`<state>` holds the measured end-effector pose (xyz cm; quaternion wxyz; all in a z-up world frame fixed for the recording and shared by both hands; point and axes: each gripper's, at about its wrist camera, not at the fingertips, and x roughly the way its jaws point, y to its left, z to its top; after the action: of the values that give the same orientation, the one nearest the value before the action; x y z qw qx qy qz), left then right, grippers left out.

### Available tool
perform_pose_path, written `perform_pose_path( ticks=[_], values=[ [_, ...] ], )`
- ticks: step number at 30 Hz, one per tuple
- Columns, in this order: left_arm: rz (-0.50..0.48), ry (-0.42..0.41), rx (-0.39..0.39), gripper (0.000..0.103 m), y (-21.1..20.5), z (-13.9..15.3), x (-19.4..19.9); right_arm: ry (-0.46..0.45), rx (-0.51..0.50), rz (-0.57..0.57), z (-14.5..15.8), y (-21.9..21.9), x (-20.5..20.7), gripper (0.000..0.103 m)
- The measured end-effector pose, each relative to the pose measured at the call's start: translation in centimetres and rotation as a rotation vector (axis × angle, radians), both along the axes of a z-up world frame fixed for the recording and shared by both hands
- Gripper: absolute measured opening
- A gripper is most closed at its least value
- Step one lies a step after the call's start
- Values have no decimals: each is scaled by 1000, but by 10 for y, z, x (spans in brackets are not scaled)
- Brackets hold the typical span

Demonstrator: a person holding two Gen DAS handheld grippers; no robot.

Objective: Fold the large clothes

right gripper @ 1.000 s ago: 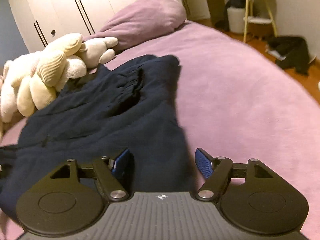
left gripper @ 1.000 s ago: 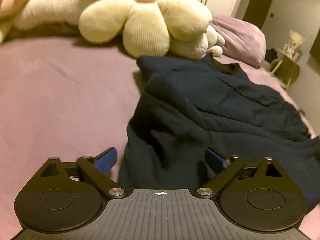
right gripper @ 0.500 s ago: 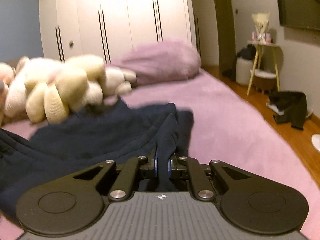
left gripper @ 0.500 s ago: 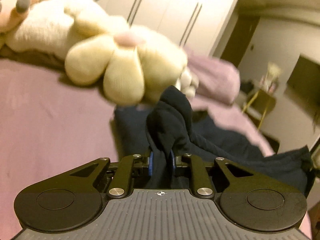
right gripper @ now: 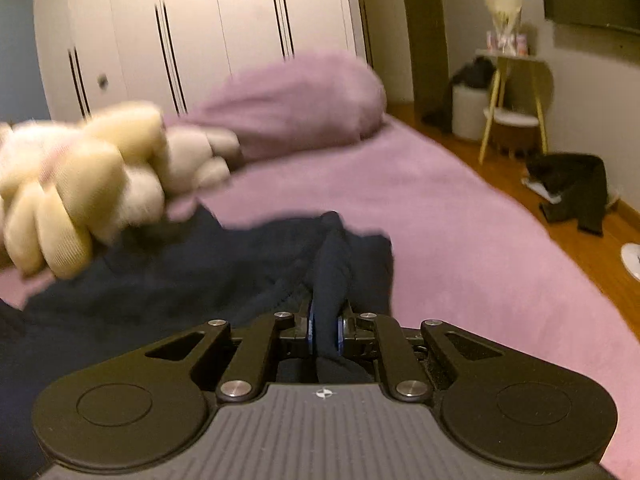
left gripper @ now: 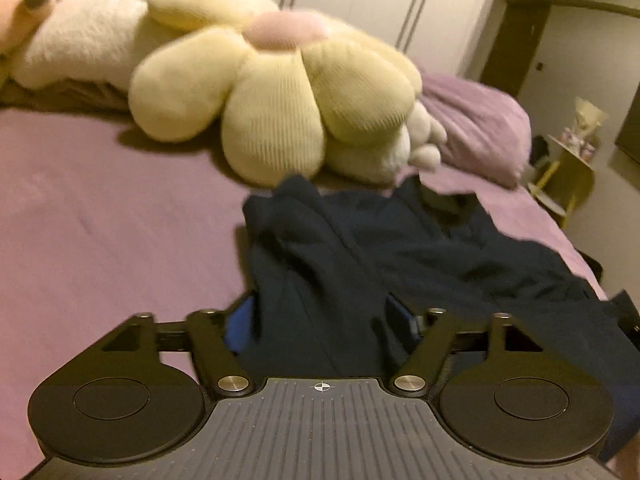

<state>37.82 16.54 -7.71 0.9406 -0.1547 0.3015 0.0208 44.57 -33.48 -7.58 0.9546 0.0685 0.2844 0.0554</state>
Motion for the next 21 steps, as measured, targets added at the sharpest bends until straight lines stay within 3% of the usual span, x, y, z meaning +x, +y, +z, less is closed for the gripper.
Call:
perform_pose_path(
  ticks=[2, 3, 5, 6, 7, 10, 15, 19, 21],
  values=[
    [-11, 42, 6, 67, 3, -7, 2, 24, 15, 13, -9, -3, 2, 21],
    [-3, 48, 25, 46, 3, -8, 2, 30, 32, 23, -12, -4, 1, 21],
    [-6, 39, 12, 25, 2, -4, -4, 34, 37, 37, -17, -6, 0, 20],
    [-6, 28, 6, 21, 2, 0, -6, 29, 21, 39, -17, -6, -2, 17],
    [-7, 8, 11, 19, 0, 9, -10, 17, -3, 43, -16, -3, -4, 10],
    [-23, -73, 16, 18, -2, 43, -10, -62, -67, 68, -3, 9, -17, 8],
    [54, -186, 97, 19, -6, 88, 41, -207, -67, 34, 46, 18, 3, 8],
    [148, -233, 162, 23, -14, 89, 101, -291, -108, -93, 71, 41, 62, 8],
    [190, -216, 221, 33, -23, 73, 127, -311, -122, -149, 72, 53, 95, 9]
  ],
)
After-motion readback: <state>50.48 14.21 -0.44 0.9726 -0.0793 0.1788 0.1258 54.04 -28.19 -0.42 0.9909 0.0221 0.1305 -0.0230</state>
